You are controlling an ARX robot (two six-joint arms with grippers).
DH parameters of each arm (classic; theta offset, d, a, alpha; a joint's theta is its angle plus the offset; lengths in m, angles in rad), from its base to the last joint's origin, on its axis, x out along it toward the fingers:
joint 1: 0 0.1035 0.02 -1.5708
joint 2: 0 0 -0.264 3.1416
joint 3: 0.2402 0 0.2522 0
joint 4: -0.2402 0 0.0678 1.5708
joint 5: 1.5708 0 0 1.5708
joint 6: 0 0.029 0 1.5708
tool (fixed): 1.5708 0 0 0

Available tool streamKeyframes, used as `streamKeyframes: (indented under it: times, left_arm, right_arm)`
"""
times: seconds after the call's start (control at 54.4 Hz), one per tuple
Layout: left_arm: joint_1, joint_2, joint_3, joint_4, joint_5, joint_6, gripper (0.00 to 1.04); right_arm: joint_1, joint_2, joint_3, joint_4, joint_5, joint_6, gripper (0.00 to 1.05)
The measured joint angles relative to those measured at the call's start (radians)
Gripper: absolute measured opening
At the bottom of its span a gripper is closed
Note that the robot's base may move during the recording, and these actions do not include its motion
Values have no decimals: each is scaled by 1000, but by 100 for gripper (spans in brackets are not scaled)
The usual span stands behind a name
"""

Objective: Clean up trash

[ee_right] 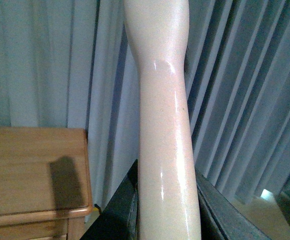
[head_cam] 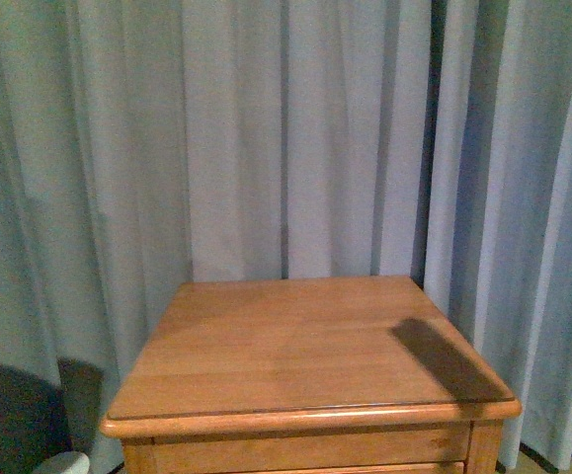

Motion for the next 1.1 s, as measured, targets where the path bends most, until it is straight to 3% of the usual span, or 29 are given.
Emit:
streamKeyframes:
  times: [1.103]
  left_arm:
    - [2, 0, -2, 0, 5, 0, 28]
  right_arm:
    - [6, -7, -3, -1, 3, 12, 20]
